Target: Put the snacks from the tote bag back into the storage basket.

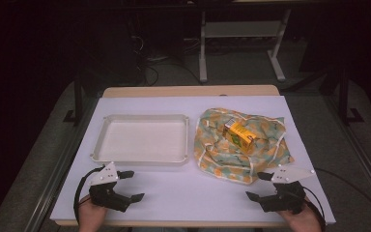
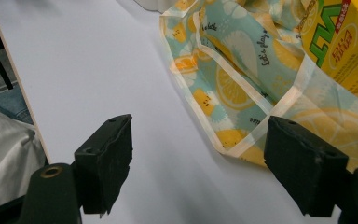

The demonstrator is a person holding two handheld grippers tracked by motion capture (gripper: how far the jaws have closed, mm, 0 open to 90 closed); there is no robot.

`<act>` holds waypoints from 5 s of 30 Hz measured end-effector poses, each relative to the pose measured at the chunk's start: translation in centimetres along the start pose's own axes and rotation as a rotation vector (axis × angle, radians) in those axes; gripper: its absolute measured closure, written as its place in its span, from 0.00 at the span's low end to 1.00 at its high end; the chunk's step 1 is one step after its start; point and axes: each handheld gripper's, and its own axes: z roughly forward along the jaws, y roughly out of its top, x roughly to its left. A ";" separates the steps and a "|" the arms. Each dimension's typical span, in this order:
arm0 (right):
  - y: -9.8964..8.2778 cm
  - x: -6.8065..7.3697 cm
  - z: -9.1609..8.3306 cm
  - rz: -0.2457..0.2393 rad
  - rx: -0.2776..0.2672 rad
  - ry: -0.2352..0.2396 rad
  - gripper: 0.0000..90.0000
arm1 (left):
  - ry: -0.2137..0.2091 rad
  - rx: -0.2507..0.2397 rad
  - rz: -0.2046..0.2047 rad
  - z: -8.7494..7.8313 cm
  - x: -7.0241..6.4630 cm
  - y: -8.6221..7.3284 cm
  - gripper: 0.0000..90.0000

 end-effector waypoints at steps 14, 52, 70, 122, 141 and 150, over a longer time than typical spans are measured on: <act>1.6 -1.1 0.0 -0.004 0.031 0.045 0.24 | -0.046 -0.023 0.012 -0.2 0.0 -0.2 0.15; 7.6 -5.5 2.0 -0.018 0.119 0.014 0.19 | -0.027 -0.035 0.015 -0.7 0.3 -0.3 0.15; 9.4 -7.4 3.1 -0.007 0.152 0.028 0.18 | -0.027 -0.043 0.011 -0.7 0.4 -0.4 0.15; 7.8 -11.3 7.3 0.104 0.264 -0.118 0.29 | -0.030 -0.041 0.009 -0.7 0.3 -0.3 0.15; 7.6 -11.2 8.6 0.073 0.308 -0.161 0.43 | -0.031 -0.039 0.006 -0.7 0.3 -0.4 0.15; 7.3 -11.4 9.0 0.076 0.319 -0.175 0.47 | -0.033 -0.042 0.008 -0.7 0.3 -0.3 0.15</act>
